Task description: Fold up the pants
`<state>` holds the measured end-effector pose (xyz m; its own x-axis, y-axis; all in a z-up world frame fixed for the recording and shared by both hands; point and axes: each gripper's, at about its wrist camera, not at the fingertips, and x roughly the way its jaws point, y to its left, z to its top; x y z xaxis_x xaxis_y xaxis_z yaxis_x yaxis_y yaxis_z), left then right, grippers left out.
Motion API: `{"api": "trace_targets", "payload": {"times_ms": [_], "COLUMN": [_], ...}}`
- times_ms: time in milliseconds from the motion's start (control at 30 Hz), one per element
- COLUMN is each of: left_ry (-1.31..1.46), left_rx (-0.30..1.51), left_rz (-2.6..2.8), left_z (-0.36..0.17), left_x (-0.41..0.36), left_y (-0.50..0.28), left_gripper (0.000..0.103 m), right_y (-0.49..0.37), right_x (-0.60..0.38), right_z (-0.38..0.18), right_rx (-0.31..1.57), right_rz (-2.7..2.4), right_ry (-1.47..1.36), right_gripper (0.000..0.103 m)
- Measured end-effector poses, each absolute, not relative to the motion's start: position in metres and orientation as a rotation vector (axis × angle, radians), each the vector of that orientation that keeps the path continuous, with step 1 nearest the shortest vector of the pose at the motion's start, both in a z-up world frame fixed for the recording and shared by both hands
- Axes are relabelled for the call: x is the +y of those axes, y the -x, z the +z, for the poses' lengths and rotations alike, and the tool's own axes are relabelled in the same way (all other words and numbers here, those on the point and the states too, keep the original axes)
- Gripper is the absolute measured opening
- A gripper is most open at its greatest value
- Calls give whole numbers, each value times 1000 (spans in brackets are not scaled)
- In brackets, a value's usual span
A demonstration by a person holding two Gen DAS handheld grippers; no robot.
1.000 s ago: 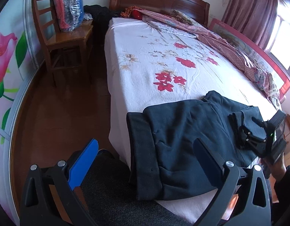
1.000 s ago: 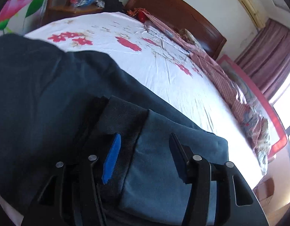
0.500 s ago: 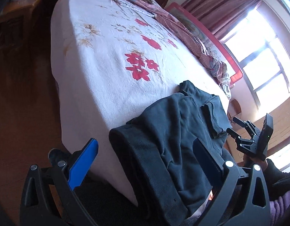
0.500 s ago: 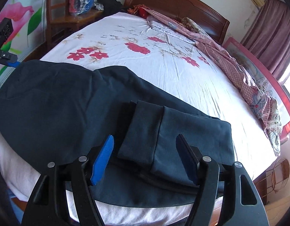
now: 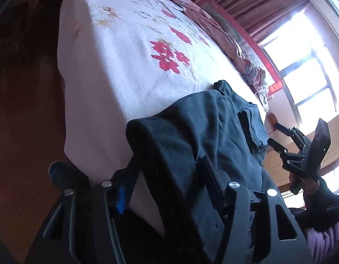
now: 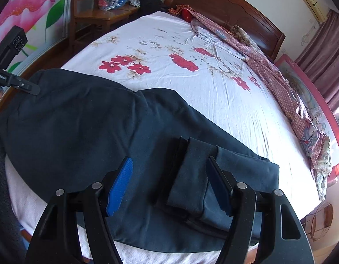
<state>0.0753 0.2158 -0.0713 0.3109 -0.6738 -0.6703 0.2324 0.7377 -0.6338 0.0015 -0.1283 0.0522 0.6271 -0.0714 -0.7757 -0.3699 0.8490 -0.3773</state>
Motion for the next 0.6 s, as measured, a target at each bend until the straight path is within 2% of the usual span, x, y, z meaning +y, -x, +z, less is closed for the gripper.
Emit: {"api": "trace_targets", "payload": {"times_ms": [100, 167, 200, 300, 500, 533, 600], "left_ry": [453, 451, 485, 475, 469, 470, 443], "left_rx": [1137, 1174, 1187, 1224, 1281, 1283, 1285], "left_rz": [-565, -521, -510, -477, -464, -471, -475], "left_z": [-67, -58, -53, -35, -4, 1, 11], "left_x": [211, 205, 205, 194, 181, 179, 169], "left_y": [-75, -76, -78, -86, -97, -98, -101], "left_gripper": [38, 25, 22, 20, 20, 20, 20], "right_y": [10, 27, 37, 72, 112, 114, 117], "right_x": [-115, -99, -89, -48, 19, 24, 35], "right_z": [60, 68, 72, 76, 57, 52, 41], "right_rx": [831, 768, 736, 627, 502, 495, 484], "right_rz": [191, 260, 306, 469, 606, 610, 589], "right_ry": [554, 531, 520, 538, 707, 724, 777], "right_gripper": [68, 68, 70, 77, 78, 84, 87]}}
